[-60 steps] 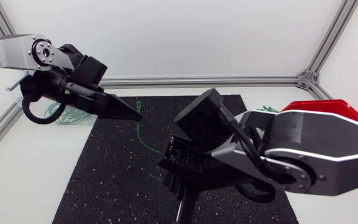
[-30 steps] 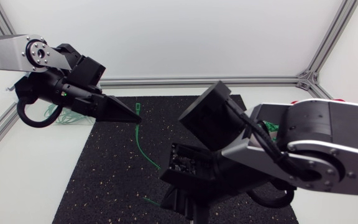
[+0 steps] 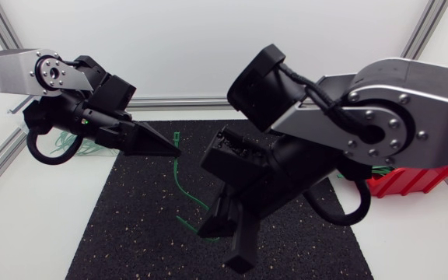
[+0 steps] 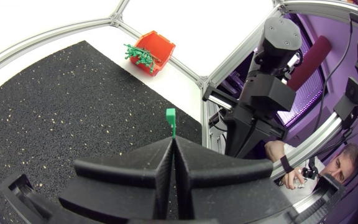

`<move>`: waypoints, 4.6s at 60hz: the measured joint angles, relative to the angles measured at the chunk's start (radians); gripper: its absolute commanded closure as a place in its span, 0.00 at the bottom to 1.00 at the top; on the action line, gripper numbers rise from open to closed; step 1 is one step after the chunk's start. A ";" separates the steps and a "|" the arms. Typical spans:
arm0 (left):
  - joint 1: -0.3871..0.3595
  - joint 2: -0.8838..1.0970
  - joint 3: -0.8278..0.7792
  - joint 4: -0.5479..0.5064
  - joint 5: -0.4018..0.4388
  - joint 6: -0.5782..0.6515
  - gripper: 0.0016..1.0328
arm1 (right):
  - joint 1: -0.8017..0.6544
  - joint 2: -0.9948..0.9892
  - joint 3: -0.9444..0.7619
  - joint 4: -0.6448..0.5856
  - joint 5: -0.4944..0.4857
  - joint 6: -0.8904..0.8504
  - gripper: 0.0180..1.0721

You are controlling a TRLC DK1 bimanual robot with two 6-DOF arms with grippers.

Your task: Take a green cable tie from the red box, thread the tail through the head to close it, then place it in the transparent bin on the left.

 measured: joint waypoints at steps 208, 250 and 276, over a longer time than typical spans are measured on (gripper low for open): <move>-0.070 -0.116 -0.427 1.291 0.026 -0.837 0.97 | -0.392 0.340 0.386 -0.192 -0.689 0.982 0.95; -0.098 -0.122 -0.465 1.376 0.005 -0.890 0.97 | -0.406 0.340 0.386 -0.080 -0.689 1.044 0.95; -0.090 -0.133 -0.476 1.421 -0.001 -0.912 0.97 | -0.406 0.340 0.335 0.021 -0.670 1.110 0.95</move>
